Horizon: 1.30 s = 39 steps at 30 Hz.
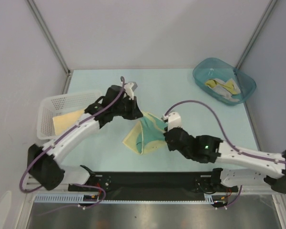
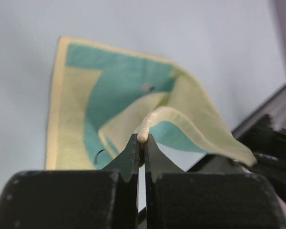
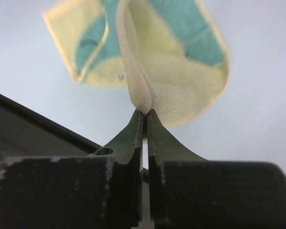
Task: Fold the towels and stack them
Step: Flatten out the crumpled towel
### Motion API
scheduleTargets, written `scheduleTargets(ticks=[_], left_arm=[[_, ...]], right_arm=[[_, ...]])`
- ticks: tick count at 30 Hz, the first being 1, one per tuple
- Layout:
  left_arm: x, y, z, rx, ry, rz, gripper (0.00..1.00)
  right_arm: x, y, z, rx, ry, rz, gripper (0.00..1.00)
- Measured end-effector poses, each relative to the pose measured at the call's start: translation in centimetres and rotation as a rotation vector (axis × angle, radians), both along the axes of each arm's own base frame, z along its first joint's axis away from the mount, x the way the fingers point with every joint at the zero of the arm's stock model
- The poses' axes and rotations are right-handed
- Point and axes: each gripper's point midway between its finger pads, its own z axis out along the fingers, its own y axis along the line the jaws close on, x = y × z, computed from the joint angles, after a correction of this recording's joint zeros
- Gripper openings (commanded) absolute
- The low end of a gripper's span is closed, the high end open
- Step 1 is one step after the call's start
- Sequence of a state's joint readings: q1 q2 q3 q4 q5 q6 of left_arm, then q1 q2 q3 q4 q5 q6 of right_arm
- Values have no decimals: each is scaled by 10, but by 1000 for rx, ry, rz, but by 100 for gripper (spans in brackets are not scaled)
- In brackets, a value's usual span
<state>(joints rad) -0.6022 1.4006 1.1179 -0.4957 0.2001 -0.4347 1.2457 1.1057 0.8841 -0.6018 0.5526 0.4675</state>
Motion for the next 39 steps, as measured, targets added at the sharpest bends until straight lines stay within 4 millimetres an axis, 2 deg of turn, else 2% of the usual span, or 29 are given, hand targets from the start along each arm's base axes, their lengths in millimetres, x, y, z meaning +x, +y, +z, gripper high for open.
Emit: scheduleTargets(ticks=[1,2,5,9,13,16,18,21,24,26,28,31,35,39], left_arm=[[-4,-4,26,-56,-50,-22,0],[-10,-7,52,-112,-102,-46,0],[-34,-16,124,-268,-244,-132,0],[-72,-24,209,-459,-392,-249,0],[-100,-27,263,-567,-464,-327,0],[-112,-26,291,-613,-490,-350,0],[-115,-23,301,-623,-502,-345,0],[-109,-16,308,-588,-507,-290,0],[-84,-12,309,-499,-514,-193,0],[-62,-13,307,-448,-519,-145,0],[-34,-13,299,-400,-514,-91,0],[16,-16,267,-335,-457,-29,0],[88,-21,210,-275,-374,20,0],[154,-21,155,-245,-338,46,0]], right_arm=[[3,-5,28,45,-34,-20,0],[5,-8,43,70,-52,-32,0],[11,-22,107,156,-132,-67,0],[10,-38,176,253,-228,-64,0],[2,-51,217,324,-296,-17,0],[-2,-58,241,361,-334,11,0],[-3,-61,255,381,-356,24,0],[0,-63,268,368,-402,37,0],[17,-63,274,284,-463,13,0],[43,-67,274,219,-486,-44,0],[91,-84,267,150,-473,-151,0],[161,-110,243,96,-406,-255,0],[237,-103,176,107,-226,-186,0],[287,-92,117,161,-110,-114,0]])
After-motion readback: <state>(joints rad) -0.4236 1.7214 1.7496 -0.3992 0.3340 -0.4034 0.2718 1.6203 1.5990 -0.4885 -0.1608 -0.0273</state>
